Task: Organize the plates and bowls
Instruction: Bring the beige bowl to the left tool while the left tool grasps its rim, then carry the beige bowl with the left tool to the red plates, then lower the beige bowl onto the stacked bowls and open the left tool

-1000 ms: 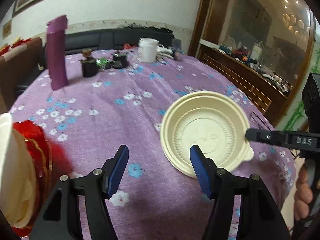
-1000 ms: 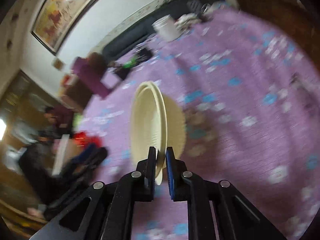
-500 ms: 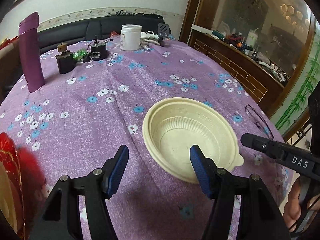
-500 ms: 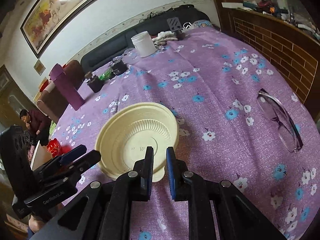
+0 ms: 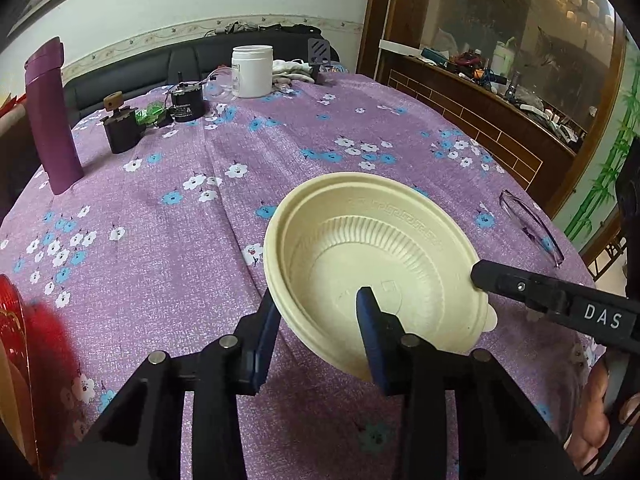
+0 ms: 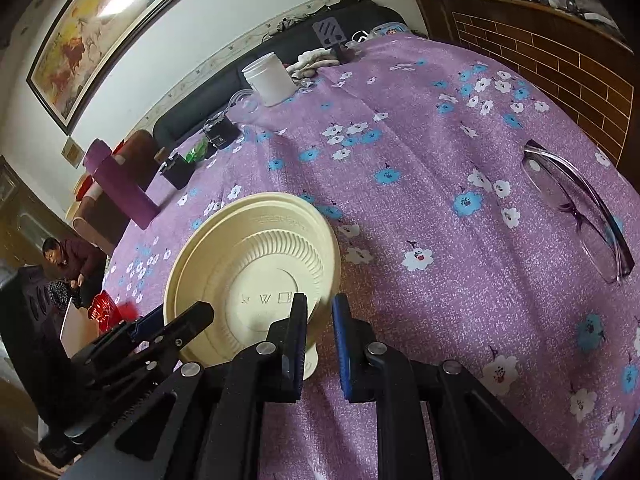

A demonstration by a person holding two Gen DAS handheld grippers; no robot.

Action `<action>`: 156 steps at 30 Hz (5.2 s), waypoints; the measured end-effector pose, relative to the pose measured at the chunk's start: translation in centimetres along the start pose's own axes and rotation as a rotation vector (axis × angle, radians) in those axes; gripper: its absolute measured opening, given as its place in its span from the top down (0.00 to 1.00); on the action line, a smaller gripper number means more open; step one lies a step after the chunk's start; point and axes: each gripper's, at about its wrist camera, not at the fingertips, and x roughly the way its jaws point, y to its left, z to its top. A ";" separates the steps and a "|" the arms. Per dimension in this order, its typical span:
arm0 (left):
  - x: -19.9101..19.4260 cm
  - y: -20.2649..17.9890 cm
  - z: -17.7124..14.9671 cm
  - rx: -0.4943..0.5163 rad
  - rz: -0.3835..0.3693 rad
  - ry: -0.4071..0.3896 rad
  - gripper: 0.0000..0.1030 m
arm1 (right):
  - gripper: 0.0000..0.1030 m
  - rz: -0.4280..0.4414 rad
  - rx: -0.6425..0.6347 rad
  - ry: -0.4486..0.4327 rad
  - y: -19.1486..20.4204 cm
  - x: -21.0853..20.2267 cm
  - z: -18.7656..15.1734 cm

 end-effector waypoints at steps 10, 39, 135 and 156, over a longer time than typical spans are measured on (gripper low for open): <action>0.1 0.1 0.1 0.003 0.012 0.000 0.64 | 0.83 -0.051 -0.047 -0.018 0.7 0.1 0.1; -2.7 -0.5 -1.2 0.067 0.096 -0.061 0.68 | 0.86 0.004 -0.010 -0.023 1.1 -0.4 -0.9; -21.6 21.7 -8.2 -0.375 0.322 -0.286 0.61 | 0.84 0.292 -0.433 0.140 30.7 1.3 -3.7; -20.1 23.4 -9.6 -0.424 0.330 -0.222 0.60 | 0.83 0.245 -0.464 0.215 32.1 5.4 -5.6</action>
